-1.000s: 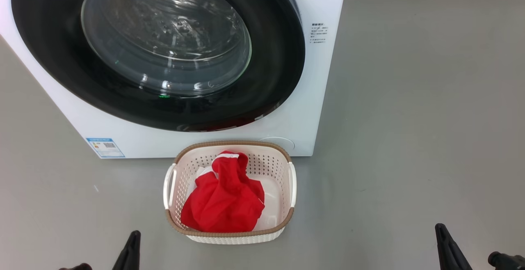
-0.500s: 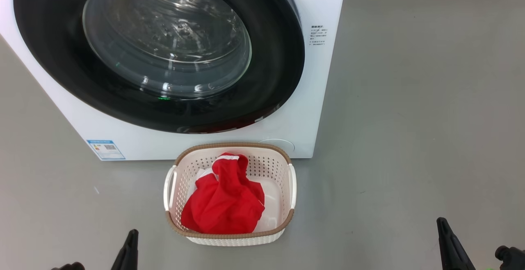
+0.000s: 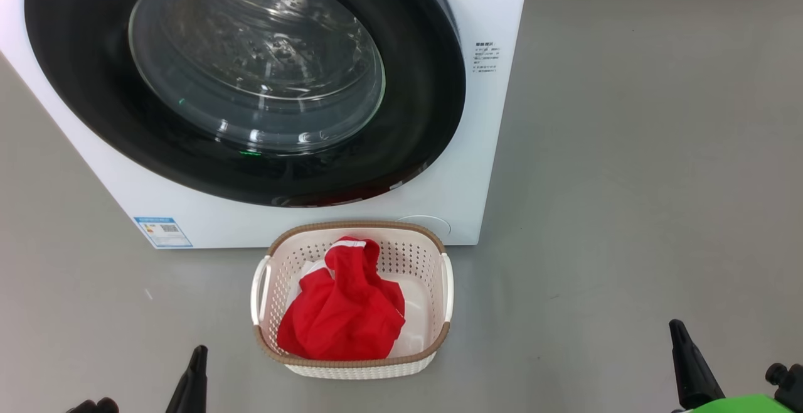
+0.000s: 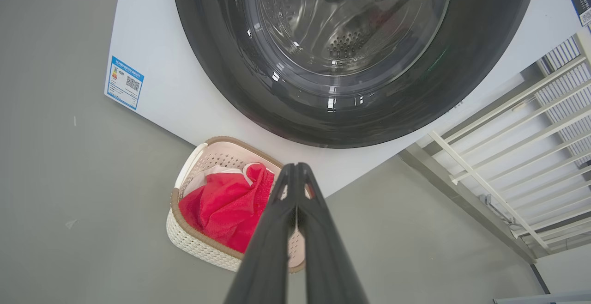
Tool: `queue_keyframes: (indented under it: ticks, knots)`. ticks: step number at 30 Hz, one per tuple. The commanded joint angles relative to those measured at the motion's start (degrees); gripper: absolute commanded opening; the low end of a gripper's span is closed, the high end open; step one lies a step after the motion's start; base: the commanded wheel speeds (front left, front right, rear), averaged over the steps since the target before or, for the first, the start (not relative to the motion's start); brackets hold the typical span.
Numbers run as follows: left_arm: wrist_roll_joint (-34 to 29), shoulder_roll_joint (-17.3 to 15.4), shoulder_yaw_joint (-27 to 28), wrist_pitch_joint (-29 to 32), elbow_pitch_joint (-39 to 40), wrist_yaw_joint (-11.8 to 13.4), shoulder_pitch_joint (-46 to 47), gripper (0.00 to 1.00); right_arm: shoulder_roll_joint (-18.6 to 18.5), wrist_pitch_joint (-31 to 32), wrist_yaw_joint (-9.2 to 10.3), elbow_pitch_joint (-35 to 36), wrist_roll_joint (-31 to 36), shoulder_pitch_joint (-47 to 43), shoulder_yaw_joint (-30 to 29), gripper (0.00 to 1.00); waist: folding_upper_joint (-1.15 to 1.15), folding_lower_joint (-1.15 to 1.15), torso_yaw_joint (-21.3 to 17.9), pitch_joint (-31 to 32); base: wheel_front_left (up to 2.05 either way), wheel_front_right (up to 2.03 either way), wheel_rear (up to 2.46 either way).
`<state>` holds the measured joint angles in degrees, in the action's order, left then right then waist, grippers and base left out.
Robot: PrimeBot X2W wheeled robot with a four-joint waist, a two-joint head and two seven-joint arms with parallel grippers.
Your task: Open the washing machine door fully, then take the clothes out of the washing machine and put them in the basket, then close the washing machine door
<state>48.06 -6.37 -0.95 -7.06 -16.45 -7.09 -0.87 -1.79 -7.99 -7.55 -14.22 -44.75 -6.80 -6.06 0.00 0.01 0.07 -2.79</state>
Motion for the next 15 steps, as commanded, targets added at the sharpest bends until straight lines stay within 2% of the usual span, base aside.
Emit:
queue_keyframes:
  ticks: [1,15]
  knots:
    - [1.6,-0.4,1.4,0.5,1.5,-0.2,2.2,0.0,-1.1,0.3,0.02,1.2,-2.3,2.5,0.5,0.0,0.0,-0.01,0.0,0.1,0.0,0.0,0.0]
    - [8.8,0.2,2.4,2.6,1.7,-0.2,3.0,0.0,-1.3,2.4,0.03,1.1,-10.2,4.2,0.7,0.0,0.0,-0.01,0.0,0.5,0.0,0.0,0.0]
